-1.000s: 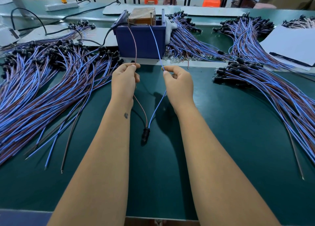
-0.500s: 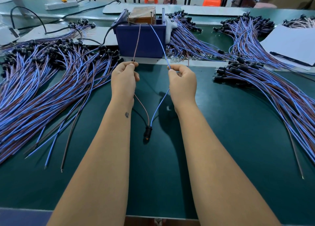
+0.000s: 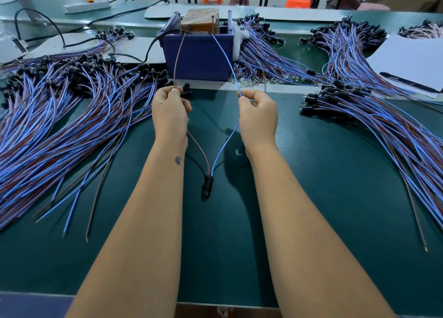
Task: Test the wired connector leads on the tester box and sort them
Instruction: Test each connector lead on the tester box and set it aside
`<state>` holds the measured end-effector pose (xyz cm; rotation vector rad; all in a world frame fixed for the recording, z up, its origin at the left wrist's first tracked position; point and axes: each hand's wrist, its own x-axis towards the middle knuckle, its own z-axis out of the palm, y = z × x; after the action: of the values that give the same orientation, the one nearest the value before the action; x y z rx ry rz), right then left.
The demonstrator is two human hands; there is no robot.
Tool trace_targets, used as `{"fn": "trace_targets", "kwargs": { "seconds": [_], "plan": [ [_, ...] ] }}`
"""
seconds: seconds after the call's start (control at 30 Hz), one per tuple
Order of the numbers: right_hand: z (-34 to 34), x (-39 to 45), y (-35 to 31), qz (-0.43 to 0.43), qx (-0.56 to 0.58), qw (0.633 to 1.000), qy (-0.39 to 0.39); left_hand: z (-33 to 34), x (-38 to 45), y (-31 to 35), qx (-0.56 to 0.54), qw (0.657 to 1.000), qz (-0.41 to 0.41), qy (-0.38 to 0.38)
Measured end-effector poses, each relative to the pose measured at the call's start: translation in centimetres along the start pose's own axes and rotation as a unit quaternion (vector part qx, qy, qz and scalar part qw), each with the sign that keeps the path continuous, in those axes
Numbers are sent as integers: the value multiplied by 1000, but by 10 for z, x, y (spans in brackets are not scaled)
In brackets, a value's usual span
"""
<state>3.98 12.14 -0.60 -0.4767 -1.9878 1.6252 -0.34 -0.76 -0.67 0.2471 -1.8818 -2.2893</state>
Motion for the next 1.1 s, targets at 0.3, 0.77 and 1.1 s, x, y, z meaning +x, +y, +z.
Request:
{"fn": "trace_targets", "kwargs": {
  "seconds": [0.3, 0.77, 1.1],
  "plan": [
    [-1, 0, -1, -1, 4, 1000, -2, -1, -1, 2, -37, 999, -7, 10],
    [-2, -1, 0, -4, 18, 1000, -4, 0, -3, 3, -41, 999, -6, 13],
    [-1, -2, -2, -27, 45, 999, -10, 2, -5, 4, -14, 1000, 17, -14]
  ]
}}
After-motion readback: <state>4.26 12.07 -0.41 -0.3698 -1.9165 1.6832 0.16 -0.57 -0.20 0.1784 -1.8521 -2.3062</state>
